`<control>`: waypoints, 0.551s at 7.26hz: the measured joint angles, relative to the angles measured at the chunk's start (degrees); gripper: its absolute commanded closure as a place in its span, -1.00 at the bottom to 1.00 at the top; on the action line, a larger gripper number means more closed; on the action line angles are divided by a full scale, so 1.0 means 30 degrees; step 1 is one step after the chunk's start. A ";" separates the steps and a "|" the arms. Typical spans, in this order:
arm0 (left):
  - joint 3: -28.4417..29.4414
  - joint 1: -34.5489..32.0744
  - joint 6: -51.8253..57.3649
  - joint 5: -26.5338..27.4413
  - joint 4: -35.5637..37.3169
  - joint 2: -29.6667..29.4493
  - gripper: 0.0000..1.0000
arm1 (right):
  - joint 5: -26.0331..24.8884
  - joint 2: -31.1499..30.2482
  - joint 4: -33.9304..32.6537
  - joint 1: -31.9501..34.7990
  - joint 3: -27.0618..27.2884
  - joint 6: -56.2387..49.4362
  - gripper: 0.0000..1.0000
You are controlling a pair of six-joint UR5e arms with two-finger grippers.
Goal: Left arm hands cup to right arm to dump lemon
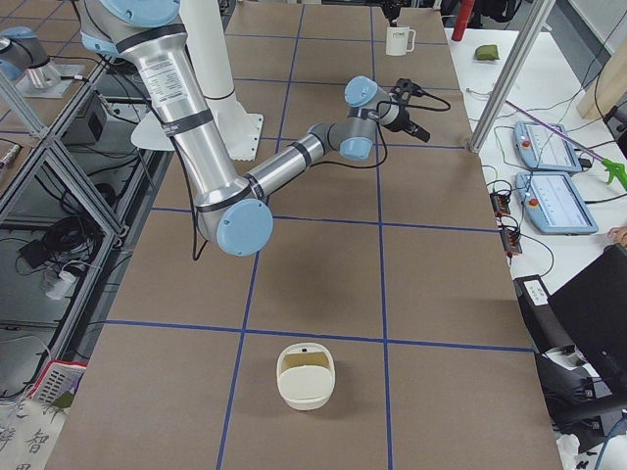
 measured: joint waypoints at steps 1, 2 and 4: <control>0.0094 0.0590 -0.1804 0.0255 0.0016 -0.0800 1.00 | -0.2649 0.0604 -0.0001 -0.1420 -0.0016 0.0453 -0.93; 0.0184 0.1237 -0.3248 0.0732 0.0032 -0.1399 1.00 | -0.5368 0.0924 0.0006 -0.2823 -0.0023 0.0583 -0.93; 0.0291 0.2737 -0.5066 0.1857 0.0070 -0.2302 1.00 | -0.8033 0.1541 0.0411 -0.4729 -0.0028 0.0209 -0.90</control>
